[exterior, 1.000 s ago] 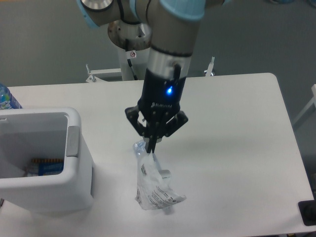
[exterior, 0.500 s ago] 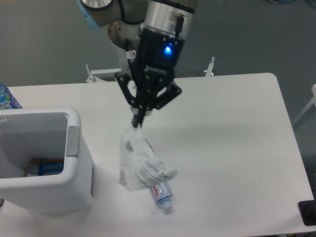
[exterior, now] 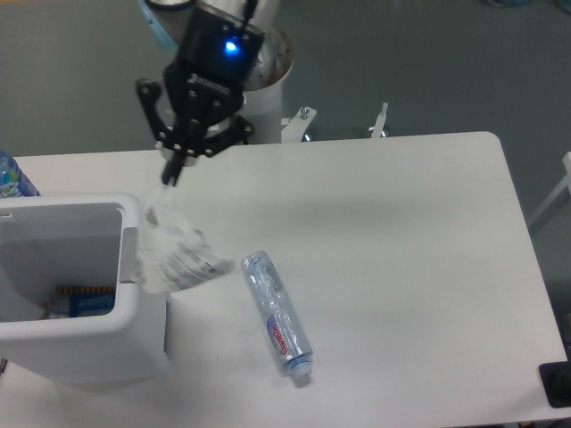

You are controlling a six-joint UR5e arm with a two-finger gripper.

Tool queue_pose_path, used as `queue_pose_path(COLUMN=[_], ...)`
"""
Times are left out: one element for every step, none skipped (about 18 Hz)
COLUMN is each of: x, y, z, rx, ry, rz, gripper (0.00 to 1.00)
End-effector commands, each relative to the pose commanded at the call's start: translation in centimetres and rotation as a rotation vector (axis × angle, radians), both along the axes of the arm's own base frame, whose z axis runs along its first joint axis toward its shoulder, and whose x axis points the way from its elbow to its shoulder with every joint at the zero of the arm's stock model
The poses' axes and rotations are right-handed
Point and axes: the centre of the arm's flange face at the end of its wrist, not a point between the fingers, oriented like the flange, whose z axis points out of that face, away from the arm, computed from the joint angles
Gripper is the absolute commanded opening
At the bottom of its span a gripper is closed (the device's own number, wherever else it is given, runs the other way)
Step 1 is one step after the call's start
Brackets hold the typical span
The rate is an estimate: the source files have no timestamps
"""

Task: Place the trash in the trash can
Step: 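Lift the plastic bag and carry it over the white bin, then open the gripper to drop the bag into the bin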

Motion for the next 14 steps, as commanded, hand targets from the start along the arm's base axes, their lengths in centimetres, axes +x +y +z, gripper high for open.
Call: queue_pose_path(x=[0.4, 0.7, 1.2, 1.7, 2.3, 3.0, 3.2, 3.2, 3.6, 3.6, 3.6, 3.5, 3.3, 3.2], y=[0.5, 1.1, 1.7, 2.4, 3.1, 3.7, 4.0, 4.2, 4.4, 4.5, 4.7, 4.8, 5.0, 5.1], z=[-0.2, -0.6, -0.9, -1.4, -2.2, -2.7, -2.9, -3.2, -3.3, -3.5, -3.6, -3.6, -3.5, -3.2], rx=[-0.003, -0.009, -0.012, -0.012, -0.011, -0.005, -0.004, -0.007, -0.008, -0.009, -0.009, -0.003, 0.01, 0.024], ry=[-0.003, -0.008, -0.009, -0.005, 0.007, 0.022, 0.026, 0.023, 0.022, 0.02, 0.023, 0.029, 0.049, 0.077], rz=[-0.012, -0.026, -0.042, -0.065, -0.094, -0.12, -0.13, -0.133, -0.14, -0.142, -0.146, -0.148, -0.158, -0.173], gripper=[0.0, 0.0, 0.0, 0.0, 0.0, 0.0, 0.0, 0.0, 0.0, 0.0, 0.15, 0.5, 0.82, 1.0])
